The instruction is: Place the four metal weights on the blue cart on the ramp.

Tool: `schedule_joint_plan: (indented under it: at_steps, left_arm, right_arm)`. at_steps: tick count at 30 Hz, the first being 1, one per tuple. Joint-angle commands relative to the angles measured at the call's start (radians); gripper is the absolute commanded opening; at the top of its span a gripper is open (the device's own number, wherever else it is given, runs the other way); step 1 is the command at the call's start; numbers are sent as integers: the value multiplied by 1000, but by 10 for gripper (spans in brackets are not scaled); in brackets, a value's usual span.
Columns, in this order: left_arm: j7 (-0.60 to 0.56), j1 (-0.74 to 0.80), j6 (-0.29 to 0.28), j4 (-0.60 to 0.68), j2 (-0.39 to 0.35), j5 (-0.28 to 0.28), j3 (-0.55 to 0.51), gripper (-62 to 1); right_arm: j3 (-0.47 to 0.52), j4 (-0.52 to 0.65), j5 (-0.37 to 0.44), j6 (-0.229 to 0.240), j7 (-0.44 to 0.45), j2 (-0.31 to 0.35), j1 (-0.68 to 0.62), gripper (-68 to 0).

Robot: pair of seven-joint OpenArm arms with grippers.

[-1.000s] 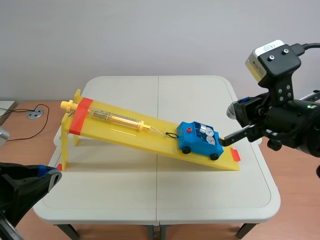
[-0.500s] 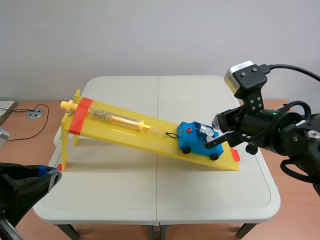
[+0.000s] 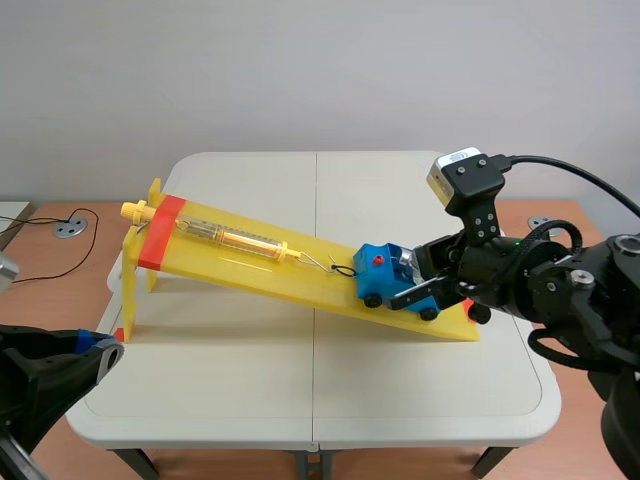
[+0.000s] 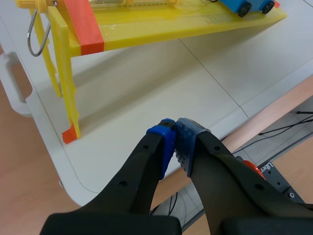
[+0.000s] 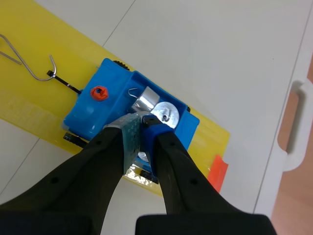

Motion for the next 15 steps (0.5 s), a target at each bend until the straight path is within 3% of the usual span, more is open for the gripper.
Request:
schedule_joint_plan:
  at_steps: [1,13,15]
  left_arm:
    - [-96,-14,-44,76,21,-77,-16,-582]
    - [-96,-14,-44,76,21,-77,-16,-582]
    - [-96,-14,-44,76,21,-77,-16,-582]
  right_arm:
    - [-12,61,40,-46,124,-5,121,-669]
    - [-13,48,6,-68,154,-14,127,-668]
    - [-13,48,7,-68,161,-14,127,-627]
